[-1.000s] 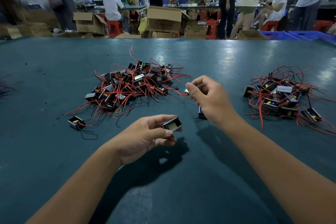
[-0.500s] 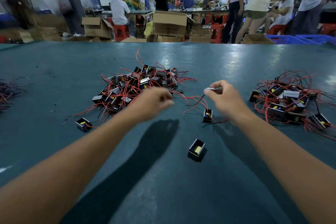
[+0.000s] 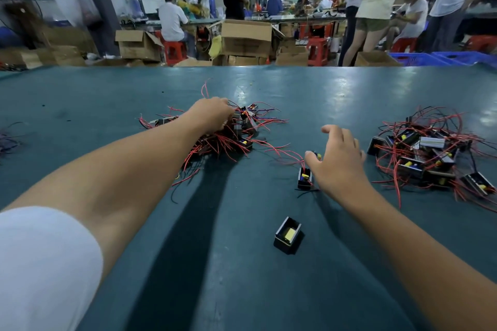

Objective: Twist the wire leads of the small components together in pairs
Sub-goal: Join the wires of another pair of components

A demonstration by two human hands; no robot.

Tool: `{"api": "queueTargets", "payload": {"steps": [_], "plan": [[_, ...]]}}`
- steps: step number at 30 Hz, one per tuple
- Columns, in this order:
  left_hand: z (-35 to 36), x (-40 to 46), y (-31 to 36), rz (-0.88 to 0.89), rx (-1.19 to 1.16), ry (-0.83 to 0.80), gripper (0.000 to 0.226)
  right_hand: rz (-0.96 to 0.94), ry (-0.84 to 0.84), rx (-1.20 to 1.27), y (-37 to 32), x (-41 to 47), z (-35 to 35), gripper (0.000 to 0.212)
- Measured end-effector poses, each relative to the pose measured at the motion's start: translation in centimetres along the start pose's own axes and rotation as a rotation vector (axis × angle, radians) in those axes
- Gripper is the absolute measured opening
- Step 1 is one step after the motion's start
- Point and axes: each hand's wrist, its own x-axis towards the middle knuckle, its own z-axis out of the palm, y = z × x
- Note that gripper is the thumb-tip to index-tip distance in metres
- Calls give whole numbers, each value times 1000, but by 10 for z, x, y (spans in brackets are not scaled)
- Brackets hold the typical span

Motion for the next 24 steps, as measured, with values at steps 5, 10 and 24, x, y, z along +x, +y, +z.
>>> {"api": "queueTargets", "payload": {"steps": [5, 10, 24], "plan": [[-27, -20, 2, -38, -289, 206, 32, -108, 29, 88, -12, -1, -6, 49], [-62, -81, 10, -98, -729, 285, 28, -284, -39, 275, -39, -1, -14, 30], [14, -211, 103, 331, -577, 305, 29, -557, -480, -570, -79, 78, 87, 42]]}}
